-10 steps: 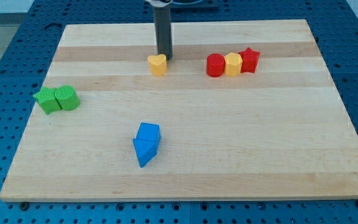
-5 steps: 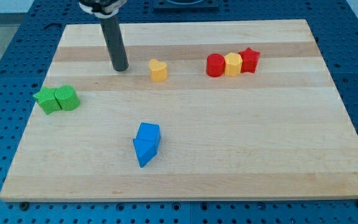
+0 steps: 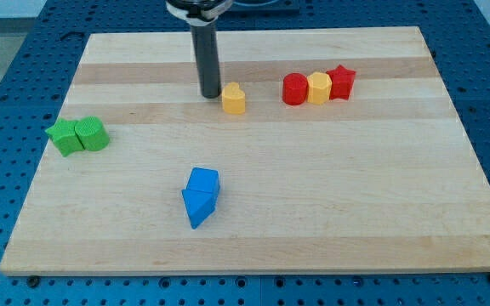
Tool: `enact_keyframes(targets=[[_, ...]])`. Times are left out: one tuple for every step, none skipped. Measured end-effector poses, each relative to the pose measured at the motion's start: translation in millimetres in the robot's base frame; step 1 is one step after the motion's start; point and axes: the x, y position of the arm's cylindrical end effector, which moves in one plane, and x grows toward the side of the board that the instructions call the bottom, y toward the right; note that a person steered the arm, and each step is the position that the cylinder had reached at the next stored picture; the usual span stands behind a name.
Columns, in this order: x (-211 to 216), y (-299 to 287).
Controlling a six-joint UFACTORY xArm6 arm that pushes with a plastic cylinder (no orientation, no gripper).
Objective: Push yellow heart closer to the red circle
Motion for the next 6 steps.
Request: enact_keyframes(targets=[[26.8,-7.9],[35.6,0.3],[23.4,8.9],[4.1,22.8],[-3.4,42.9],[1.3,30.5]])
